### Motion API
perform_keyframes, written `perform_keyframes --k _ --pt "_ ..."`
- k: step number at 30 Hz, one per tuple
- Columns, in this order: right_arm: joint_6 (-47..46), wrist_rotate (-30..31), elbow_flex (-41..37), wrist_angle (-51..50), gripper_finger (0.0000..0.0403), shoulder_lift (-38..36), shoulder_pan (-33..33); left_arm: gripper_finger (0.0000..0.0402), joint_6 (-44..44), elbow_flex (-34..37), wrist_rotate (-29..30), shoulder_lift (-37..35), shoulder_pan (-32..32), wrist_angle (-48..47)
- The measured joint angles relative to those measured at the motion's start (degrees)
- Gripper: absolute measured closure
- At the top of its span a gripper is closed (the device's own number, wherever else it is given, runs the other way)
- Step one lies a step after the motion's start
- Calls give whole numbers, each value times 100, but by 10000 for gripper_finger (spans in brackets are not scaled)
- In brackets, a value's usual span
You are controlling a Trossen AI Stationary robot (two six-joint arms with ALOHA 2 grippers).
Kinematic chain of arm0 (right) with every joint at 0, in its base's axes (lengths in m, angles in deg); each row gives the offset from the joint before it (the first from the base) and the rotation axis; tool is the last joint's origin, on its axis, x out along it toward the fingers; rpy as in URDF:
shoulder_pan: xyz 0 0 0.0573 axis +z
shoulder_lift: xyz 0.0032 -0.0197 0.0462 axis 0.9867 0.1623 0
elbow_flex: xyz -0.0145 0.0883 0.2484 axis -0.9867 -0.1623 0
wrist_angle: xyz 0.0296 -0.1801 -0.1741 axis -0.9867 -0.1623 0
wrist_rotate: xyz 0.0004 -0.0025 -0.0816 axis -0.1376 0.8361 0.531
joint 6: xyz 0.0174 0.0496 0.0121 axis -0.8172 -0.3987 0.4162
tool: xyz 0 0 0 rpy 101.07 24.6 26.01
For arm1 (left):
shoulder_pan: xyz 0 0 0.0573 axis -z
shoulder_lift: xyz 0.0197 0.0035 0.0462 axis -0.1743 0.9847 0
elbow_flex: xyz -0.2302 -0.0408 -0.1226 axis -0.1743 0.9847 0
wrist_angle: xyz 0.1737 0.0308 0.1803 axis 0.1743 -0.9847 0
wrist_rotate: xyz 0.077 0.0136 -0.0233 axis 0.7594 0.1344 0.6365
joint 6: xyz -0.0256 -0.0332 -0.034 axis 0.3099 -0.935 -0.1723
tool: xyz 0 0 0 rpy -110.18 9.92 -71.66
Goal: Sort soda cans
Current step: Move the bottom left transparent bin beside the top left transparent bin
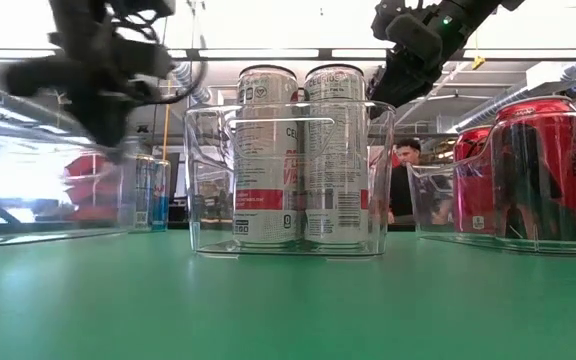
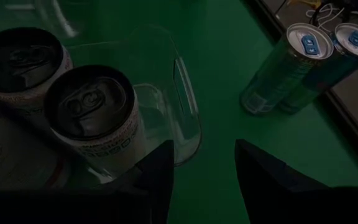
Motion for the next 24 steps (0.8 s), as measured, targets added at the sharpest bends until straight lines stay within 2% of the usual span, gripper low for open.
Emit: perform_keyframes --k 6,12,16,19,24 --pt "112 0 0 2 247 0 0 398 772 0 157 0 -1013 956" --pt "222 0 0 42 247 0 -9 399 1494 0 164 0 -1738 1326" --pt "226 0 0 56 247 0 -64 398 1673 0 101 0 -2046 1422" --pt "239 0 0 132 247 0 -113 384 1669 0 -152 1 -2171 1524" --pt "243 0 0 220 247 0 -153 333 1469 -113 -257 4 -2163 1558"
